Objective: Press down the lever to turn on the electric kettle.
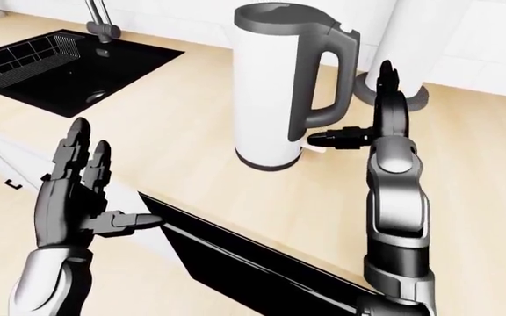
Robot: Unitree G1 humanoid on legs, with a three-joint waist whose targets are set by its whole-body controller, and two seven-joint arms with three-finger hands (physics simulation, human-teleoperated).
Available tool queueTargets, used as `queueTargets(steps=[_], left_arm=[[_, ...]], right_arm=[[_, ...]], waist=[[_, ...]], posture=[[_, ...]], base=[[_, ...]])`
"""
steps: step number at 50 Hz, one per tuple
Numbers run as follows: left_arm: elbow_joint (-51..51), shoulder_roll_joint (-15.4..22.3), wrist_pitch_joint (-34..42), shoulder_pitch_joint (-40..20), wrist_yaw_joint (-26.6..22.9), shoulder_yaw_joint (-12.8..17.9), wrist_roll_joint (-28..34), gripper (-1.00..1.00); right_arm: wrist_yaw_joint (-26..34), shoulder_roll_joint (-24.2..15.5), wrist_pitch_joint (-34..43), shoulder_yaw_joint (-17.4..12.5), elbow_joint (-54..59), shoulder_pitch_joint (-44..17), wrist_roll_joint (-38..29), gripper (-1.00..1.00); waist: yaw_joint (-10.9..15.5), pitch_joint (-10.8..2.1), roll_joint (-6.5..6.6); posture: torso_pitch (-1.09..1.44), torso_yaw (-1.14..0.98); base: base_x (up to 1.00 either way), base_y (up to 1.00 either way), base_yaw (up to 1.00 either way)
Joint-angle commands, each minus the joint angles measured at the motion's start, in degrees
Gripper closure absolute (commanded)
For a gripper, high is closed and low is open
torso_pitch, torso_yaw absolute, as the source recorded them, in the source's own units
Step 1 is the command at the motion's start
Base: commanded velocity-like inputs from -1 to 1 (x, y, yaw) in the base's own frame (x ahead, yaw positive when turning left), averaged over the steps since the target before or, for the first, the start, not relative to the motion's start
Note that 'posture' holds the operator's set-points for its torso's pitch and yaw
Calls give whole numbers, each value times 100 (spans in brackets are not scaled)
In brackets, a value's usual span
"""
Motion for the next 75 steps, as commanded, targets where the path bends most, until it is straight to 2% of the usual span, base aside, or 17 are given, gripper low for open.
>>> queueTargets(steps=[1,18,35,44,75], left_arm=[[-223,18,-168,-89,3,7,-5,-100],[-287,15,-107,-93,10,-9,13,-100],[-261,25,-119,-122,13,14,-9,-100],[-230,13,-205,-63,4,1,2,-100],[-260,6,-222,-30,1,18,-6,-100]], right_arm=[[-47,-77,-229,-72,-199,-143,-44,-100],[-213,-102,-168,-60,-43,-156,-267,-100],[-395,-173,-389,-19,604,-402,-349,-100],[-555,-158,-580,85,1157,-730,-401,-100],[-670,-49,-874,134,1489,-536,-479,-100]], waist=[[3,-117,-12],[28,-110,-32],[30,-109,-30],[29,-113,-30],[49,-126,-64]], posture=[[0,0],[0,0],[0,0],[0,0],[0,0]], base=[[0,0,0],[0,0,0],[0,0,0],[0,0,0],[0,0,0]])
